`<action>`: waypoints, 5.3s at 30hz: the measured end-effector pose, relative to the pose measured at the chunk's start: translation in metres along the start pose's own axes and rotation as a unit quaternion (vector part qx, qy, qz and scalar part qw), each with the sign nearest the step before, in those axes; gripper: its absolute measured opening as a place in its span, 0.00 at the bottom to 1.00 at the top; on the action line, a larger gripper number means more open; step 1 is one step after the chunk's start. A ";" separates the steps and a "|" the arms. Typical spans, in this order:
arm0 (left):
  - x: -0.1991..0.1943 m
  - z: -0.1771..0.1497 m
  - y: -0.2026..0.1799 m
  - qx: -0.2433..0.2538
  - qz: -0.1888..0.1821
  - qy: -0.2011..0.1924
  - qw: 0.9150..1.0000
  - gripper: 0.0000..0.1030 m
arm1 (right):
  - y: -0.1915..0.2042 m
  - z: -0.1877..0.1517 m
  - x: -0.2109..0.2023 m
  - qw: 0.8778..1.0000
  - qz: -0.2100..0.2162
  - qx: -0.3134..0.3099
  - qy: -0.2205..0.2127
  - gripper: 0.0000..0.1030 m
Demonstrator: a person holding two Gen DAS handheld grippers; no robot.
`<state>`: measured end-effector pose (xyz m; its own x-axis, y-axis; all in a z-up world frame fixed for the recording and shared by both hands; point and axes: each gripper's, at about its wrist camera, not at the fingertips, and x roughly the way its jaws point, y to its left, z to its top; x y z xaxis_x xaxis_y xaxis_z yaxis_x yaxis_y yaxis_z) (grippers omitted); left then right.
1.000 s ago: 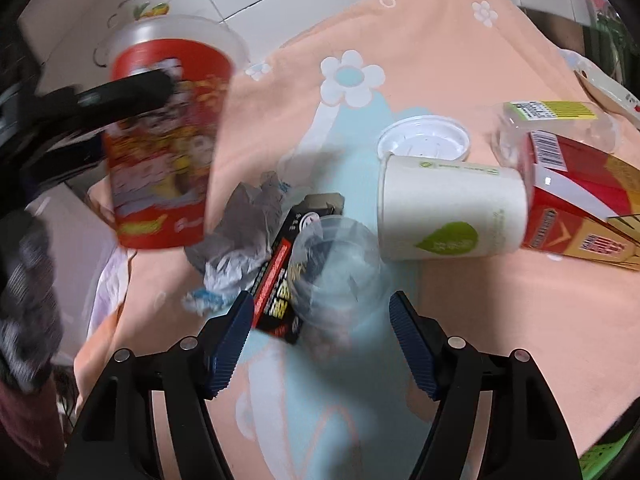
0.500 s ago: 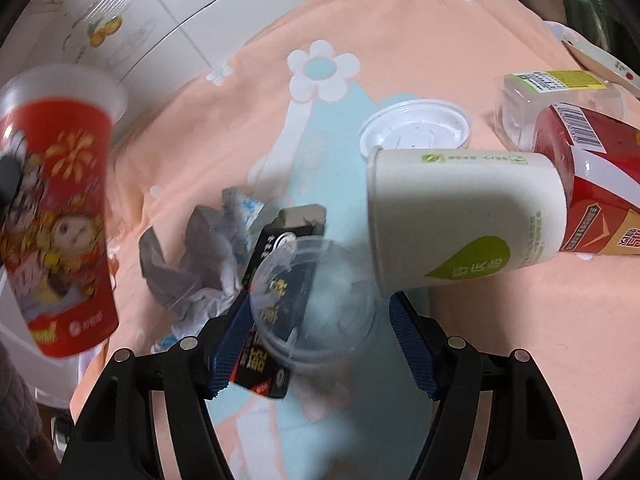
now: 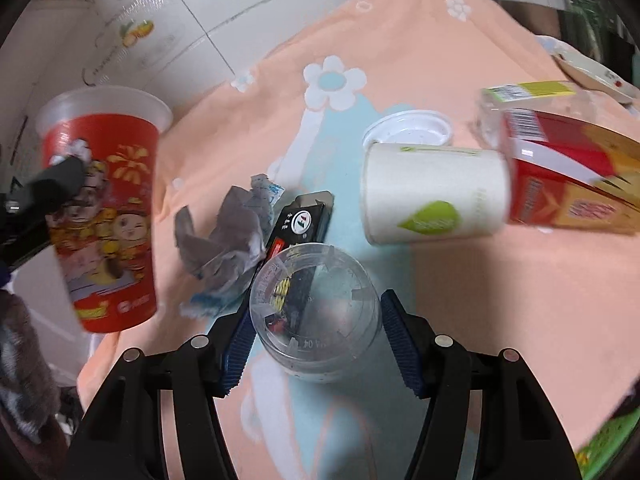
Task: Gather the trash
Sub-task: 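Carry the red cup and clear cup over the green basket and release them, then move both tools from the basket back over the towel, then grasp the red-labeled drink bottle with the right gripper while the left gripper grasps the white paper cup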
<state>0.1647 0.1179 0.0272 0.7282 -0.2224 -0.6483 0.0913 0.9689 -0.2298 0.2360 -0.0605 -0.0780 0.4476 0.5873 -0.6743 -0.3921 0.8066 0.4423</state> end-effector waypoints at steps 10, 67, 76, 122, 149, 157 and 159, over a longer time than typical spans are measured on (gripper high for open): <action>-0.007 -0.024 -0.066 0.043 -0.048 0.000 0.998 0.68 | -0.028 -0.049 -0.088 0.999 -0.038 -0.011 -0.023 0.58; 0.108 -0.167 -0.324 0.207 -0.195 0.189 0.940 0.79 | -0.217 -0.204 -0.294 0.958 -0.235 0.149 -0.073 0.70; 0.094 -0.151 -0.301 0.187 -0.180 0.164 0.952 0.79 | -0.204 -0.189 -0.283 0.963 -0.227 0.127 -0.068 0.71; 0.105 -0.028 -0.059 -0.004 -0.021 0.056 0.998 0.70 | -0.093 0.072 -0.034 0.888 -0.160 -0.417 0.114 0.86; 0.157 -0.011 -0.072 0.023 -0.073 0.092 0.993 0.64 | -0.105 0.070 0.008 0.876 -0.132 -0.430 0.171 0.76; 0.174 -0.011 -0.088 0.053 -0.092 0.102 0.989 0.63 | -0.103 0.064 -0.027 0.901 -0.138 -0.386 0.145 0.74; 0.176 -0.010 -0.090 0.055 -0.093 0.103 0.989 0.52 | -0.104 0.064 -0.036 0.906 -0.139 -0.375 0.135 0.74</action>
<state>0.2777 -0.0095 -0.0733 0.5395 -0.4047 -0.7384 0.2924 0.9124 -0.2864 0.3120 -0.1614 -0.0616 0.4402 0.2495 -0.8626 -0.7760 0.5890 -0.2257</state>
